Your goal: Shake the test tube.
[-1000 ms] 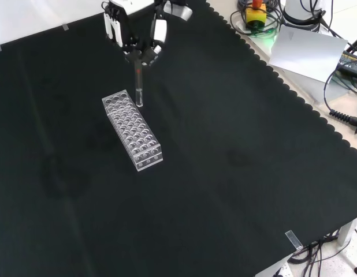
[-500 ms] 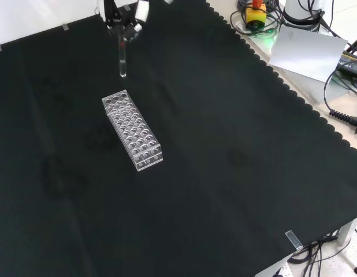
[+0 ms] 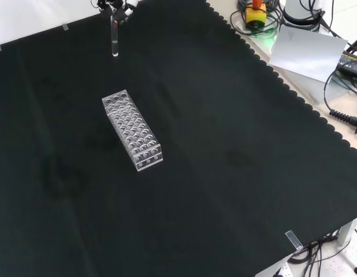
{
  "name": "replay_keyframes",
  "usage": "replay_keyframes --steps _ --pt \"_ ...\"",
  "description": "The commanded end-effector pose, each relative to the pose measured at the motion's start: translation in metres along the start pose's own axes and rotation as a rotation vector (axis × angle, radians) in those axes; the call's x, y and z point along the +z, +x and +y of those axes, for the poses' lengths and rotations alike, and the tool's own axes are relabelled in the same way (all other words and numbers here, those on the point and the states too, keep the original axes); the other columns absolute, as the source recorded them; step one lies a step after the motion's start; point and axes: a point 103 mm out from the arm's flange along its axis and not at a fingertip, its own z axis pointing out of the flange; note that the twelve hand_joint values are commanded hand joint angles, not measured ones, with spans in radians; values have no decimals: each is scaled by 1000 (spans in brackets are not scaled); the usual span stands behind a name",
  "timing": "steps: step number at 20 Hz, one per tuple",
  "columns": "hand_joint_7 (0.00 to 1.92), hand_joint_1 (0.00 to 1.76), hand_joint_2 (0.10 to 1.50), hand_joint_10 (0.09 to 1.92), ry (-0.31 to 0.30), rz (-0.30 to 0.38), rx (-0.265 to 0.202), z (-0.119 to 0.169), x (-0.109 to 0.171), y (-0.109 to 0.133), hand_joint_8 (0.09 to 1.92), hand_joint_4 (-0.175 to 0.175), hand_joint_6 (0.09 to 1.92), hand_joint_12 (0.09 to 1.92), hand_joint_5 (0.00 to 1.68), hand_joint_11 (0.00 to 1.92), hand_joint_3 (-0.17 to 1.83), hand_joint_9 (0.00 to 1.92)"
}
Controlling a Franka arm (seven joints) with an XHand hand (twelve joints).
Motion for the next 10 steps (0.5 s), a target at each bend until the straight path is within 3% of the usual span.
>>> replay_keyframes --steps 1,10 --pt "1808 1233 620 328 8 -13 -5 -4 5 1 412 -175 413 879 1405 1329 651 1743" --pt "1808 1233 620 329 31 66 -186 -1 14 110 412 -175 413 879 1405 1329 652 1743"
